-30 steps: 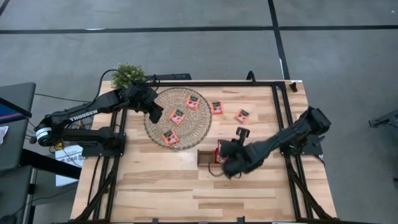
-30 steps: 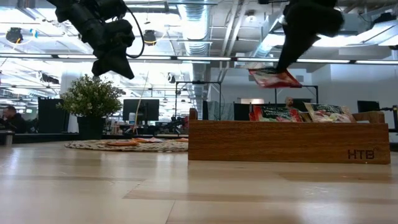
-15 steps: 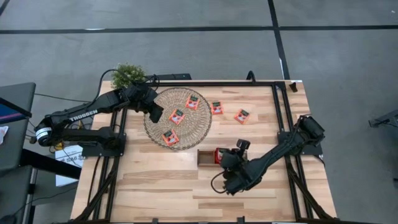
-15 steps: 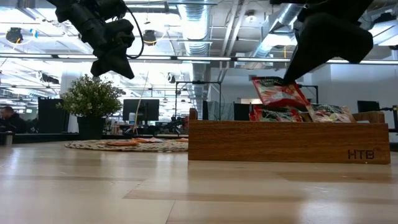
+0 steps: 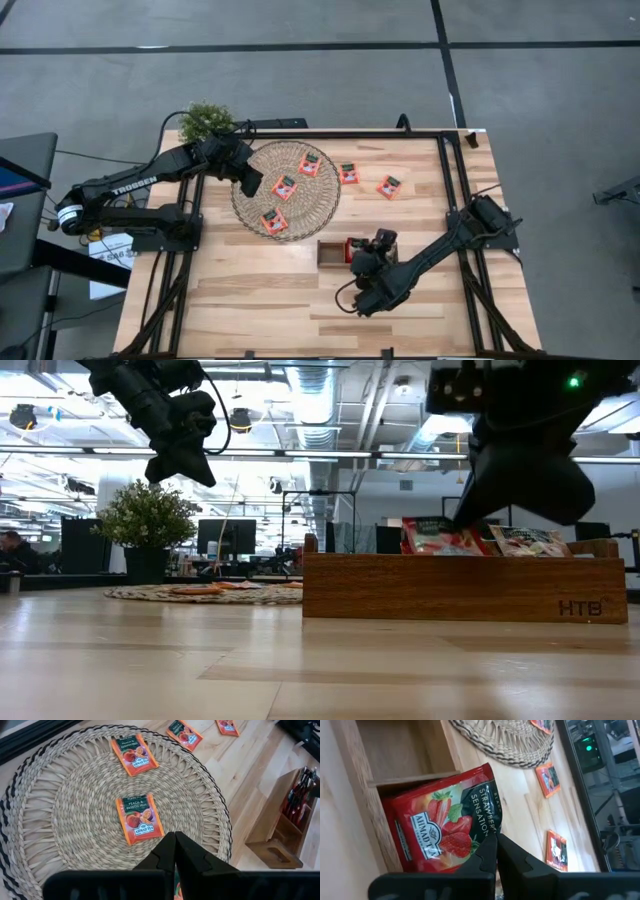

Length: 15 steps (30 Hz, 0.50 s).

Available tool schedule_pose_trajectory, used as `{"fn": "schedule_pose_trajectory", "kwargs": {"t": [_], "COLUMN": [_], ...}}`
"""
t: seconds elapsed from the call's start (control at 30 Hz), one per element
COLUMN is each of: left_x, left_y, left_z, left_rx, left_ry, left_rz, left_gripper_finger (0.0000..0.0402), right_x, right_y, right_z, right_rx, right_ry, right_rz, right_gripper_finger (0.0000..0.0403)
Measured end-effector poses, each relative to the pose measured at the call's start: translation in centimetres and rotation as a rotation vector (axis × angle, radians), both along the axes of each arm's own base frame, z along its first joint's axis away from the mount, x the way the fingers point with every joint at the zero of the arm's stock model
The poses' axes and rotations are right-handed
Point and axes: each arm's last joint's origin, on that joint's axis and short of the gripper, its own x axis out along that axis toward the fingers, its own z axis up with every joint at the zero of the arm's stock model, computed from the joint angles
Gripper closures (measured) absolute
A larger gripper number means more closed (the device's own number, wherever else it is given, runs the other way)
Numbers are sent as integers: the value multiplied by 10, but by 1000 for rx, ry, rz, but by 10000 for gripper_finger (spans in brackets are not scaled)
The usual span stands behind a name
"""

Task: Pick & Place Tea
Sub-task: Put the red tea bag into the middle slot of the wooden organizer

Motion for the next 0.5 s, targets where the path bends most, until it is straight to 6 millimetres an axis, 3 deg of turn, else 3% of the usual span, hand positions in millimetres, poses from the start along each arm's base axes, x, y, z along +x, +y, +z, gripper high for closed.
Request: {"fn": "schedule_pose_trajectory", "kwargs": {"t": [0.5], "left_x": [0], "left_y": [0], "left_z": [0], "left_rx": [0], "left_ry": [0], "left_rz": [0], "left_gripper_finger": [401], "right_x": [-1], "right_y": [-1], "right_z": [-1], "right_rx": [43], "right_ry": [4], "right_rz": [-43], "right_gripper_finger": [403]}}
